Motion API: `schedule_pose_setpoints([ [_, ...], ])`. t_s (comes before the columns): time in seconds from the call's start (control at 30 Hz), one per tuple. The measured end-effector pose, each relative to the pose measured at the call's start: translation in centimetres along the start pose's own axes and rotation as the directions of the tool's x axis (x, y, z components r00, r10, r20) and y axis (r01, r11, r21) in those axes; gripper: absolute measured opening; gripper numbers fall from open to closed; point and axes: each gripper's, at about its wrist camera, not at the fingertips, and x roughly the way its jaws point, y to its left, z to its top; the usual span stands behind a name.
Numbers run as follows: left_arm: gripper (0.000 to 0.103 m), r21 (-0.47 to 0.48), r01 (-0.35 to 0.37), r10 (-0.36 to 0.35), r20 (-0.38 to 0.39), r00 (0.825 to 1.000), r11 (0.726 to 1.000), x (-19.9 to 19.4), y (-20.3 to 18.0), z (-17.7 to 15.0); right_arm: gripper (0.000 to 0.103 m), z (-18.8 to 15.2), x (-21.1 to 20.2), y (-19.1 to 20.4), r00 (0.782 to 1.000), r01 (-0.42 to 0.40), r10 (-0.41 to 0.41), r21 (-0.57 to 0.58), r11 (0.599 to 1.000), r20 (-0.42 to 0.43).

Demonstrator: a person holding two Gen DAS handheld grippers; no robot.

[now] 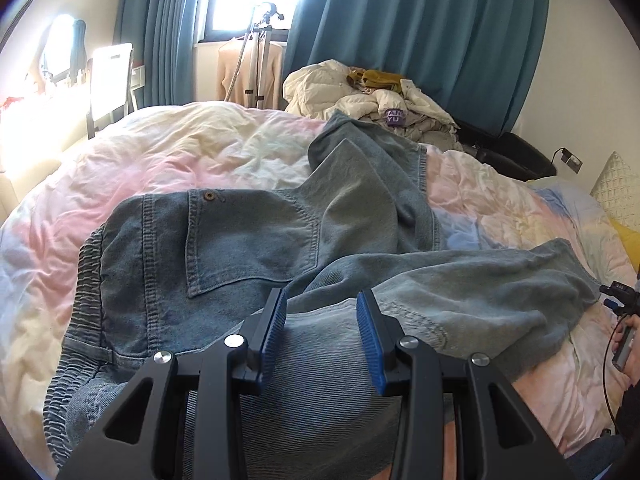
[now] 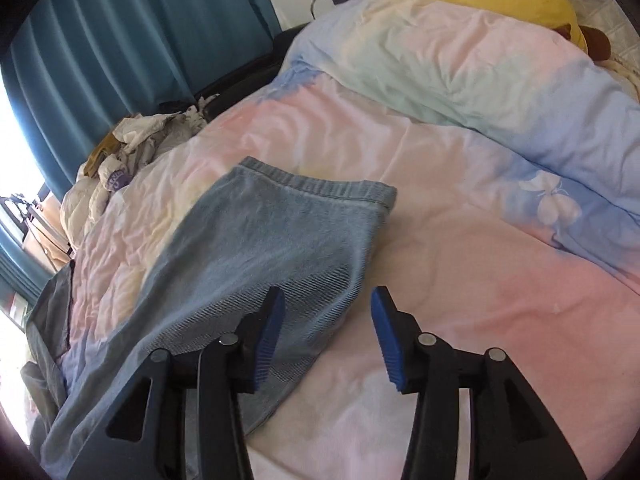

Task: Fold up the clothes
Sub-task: 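Lay the held leg flat on the duvet and open the right gripper, then grasp the waistband of the jeans with the left gripper and lift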

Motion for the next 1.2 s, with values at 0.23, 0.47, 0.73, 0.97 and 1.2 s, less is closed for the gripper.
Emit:
schedule_pose_setpoints([
  [0.23,0.037,-0.043,-0.014,0.014,-0.007,1.0,0.999,-1.1,2.2,0.2,0.056,-2.4,-8.4,10.0,0.989,-0.127,0.138,-0.177,0.976,0.05],
  [0.47,0.037,-0.138,-0.08,0.08,-0.005,0.997,0.987,-3.0,7.1,1.2,0.057,-8.0,-15.0,23.5,0.943,-0.318,0.334,-0.325,0.891,-0.009],
  [0.73,0.041,-0.233,-0.121,0.107,-0.072,0.992,0.965,-1.6,14.9,2.3,0.058,-17.8,-17.9,34.9,0.867,-0.482,0.482,-0.455,0.749,-0.125],
  [0.97,0.042,-0.182,-0.093,0.075,-0.103,0.992,0.979,0.9,16.2,2.5,0.058,-25.7,-14.4,36.1,0.859,-0.496,0.48,-0.525,0.692,-0.179],
  [1.2,0.042,-0.158,-0.133,0.102,-0.19,0.976,0.978,4.5,17.6,2.5,0.058,-26.0,-10.7,34.8,0.87,-0.492,0.431,-0.434,0.755,-0.238],
])
